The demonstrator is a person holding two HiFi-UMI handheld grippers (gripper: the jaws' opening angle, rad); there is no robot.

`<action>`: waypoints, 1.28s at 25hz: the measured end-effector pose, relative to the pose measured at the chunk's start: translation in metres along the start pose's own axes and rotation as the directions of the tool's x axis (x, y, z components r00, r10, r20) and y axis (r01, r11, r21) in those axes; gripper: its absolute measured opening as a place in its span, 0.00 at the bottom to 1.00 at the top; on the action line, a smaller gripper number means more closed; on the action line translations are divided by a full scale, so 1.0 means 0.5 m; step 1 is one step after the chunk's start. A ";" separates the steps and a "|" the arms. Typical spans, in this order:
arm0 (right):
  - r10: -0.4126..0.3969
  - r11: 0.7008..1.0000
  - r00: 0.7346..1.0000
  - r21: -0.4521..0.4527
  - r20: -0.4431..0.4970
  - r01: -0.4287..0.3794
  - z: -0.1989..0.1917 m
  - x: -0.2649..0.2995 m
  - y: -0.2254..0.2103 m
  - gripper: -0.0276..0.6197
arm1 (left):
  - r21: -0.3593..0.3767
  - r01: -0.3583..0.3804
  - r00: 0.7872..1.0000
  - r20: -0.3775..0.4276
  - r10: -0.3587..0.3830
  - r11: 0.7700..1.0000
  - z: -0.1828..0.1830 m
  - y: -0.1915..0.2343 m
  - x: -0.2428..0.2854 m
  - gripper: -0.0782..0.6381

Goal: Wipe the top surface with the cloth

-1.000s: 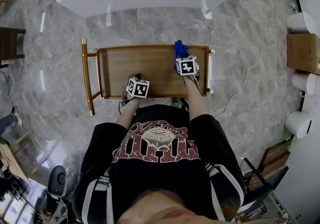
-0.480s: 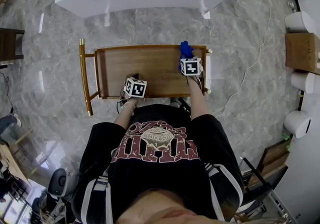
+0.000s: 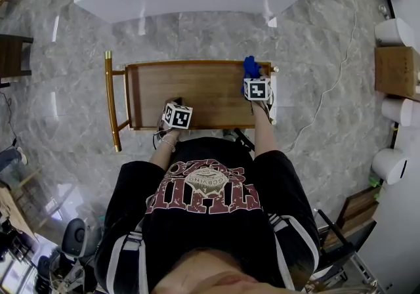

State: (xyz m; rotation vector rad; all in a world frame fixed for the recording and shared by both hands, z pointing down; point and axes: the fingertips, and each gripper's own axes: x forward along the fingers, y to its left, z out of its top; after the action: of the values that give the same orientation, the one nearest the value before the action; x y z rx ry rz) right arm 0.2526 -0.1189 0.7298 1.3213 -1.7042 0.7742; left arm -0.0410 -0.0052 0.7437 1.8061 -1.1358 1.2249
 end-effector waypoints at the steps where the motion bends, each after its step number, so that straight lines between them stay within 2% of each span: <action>1: -0.005 1.000 1.000 0.001 0.000 0.005 -0.001 -0.001 -0.006 0.18 | 0.000 0.001 1.000 -0.001 -0.001 1.000 0.000 -0.001 0.000 0.18; 19: -0.130 0.992 0.991 -0.011 -0.031 0.129 -0.024 -0.027 -0.100 0.18 | -0.013 0.012 1.000 0.003 -0.012 1.000 -0.009 -0.005 0.000 0.18; 22: -0.145 0.989 0.989 -0.035 -0.033 0.144 -0.025 -0.028 -0.104 0.18 | -0.003 0.015 1.000 0.003 -0.015 1.000 -0.009 -0.002 0.001 0.18; 29: -0.086 0.996 0.996 -0.016 -0.021 0.086 -0.023 -0.034 -0.108 0.18 | -0.003 0.031 0.999 -0.013 -0.032 0.999 -0.016 0.001 0.010 0.18; 32: -0.059 0.998 0.998 0.032 0.000 0.059 -0.024 -0.053 -0.114 0.18 | -0.001 0.026 1.000 -0.015 -0.026 1.000 -0.021 0.006 0.013 0.18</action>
State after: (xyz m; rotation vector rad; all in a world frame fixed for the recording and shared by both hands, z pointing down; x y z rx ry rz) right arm 0.3135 -0.1113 0.7112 1.3878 -1.6520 0.7703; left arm -0.0465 0.0007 0.7533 1.8030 -1.1014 1.2214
